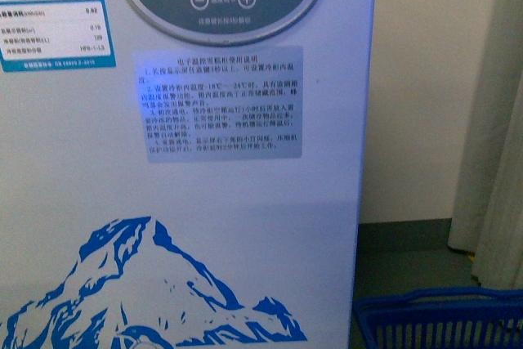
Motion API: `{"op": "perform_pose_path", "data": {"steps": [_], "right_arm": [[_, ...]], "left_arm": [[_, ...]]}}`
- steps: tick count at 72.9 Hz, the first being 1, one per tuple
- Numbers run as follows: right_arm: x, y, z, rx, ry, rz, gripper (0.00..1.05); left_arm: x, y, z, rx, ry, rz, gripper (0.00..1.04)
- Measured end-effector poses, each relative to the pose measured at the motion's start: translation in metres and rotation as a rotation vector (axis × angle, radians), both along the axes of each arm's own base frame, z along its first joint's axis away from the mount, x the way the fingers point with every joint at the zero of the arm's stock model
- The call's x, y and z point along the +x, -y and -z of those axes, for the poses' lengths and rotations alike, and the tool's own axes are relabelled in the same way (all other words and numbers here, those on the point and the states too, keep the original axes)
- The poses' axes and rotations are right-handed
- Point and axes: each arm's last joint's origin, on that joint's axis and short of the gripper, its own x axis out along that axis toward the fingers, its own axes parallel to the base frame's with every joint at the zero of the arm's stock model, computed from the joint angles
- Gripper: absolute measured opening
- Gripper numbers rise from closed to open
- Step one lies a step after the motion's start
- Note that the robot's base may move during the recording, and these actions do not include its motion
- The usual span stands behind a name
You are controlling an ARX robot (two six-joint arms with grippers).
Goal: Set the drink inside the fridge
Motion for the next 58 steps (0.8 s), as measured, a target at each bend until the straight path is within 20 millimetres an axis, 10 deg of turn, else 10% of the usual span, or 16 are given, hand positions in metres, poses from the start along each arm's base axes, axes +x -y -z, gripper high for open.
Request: {"op": "perform_pose_path", "data": {"steps": [58], "right_arm": [[0.122, -0.019, 0.207, 0.118, -0.333, -0.077, 0.98]], "left_arm": [[0.000, 0.000, 0.000, 0.000, 0.000, 0.000, 0.97]]}}
